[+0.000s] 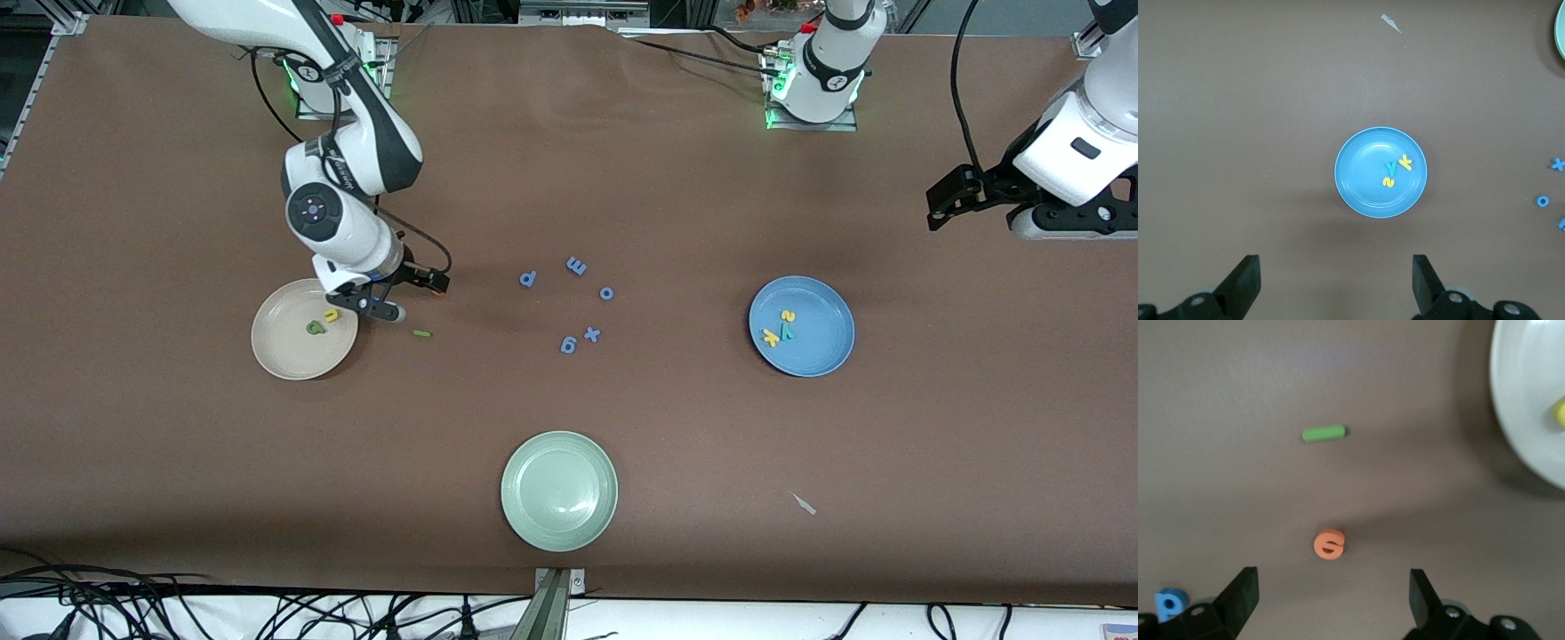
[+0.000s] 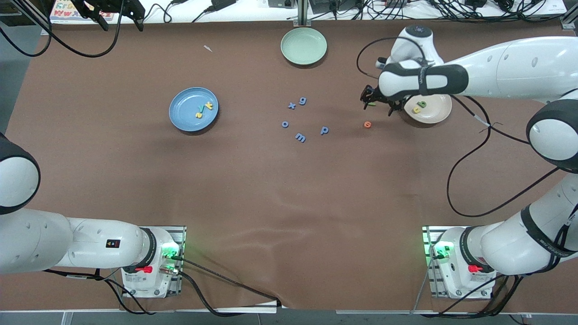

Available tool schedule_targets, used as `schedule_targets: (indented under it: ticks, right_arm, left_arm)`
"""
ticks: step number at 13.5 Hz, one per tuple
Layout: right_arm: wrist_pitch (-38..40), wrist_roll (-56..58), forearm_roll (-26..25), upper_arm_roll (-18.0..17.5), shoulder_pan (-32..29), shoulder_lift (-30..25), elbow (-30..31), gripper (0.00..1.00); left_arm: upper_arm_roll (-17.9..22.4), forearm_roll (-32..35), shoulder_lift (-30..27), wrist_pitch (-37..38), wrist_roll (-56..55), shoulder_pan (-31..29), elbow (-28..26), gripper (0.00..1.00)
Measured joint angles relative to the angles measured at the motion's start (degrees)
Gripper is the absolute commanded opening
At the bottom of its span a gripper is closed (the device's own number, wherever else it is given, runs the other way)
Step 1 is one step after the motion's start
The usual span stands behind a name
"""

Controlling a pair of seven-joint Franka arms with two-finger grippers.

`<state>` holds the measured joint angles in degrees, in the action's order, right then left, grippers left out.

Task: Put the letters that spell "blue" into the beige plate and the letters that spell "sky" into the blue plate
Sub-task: 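Reach the right gripper to the orange e and grasp it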

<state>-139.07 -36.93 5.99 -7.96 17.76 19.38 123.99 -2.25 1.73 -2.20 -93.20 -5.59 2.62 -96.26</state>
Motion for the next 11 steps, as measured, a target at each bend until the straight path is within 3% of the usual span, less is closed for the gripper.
schedule_targets:
  ticks: [8,11]
  right_arm:
    - [-7.3,-0.3,0.0,0.0,1.5,4.1,1.7,0.99]
    - [-9.0,-0.3,0.0,0.0,1.8,5.6,1.7,0.88]
  left_arm:
    - [-0.3,0.0,0.0,0.2,0.0,0.0,-0.1,1.00]
    - [-0.4,0.0,0.0,0.1,0.0,0.0,-0.1,1.00]
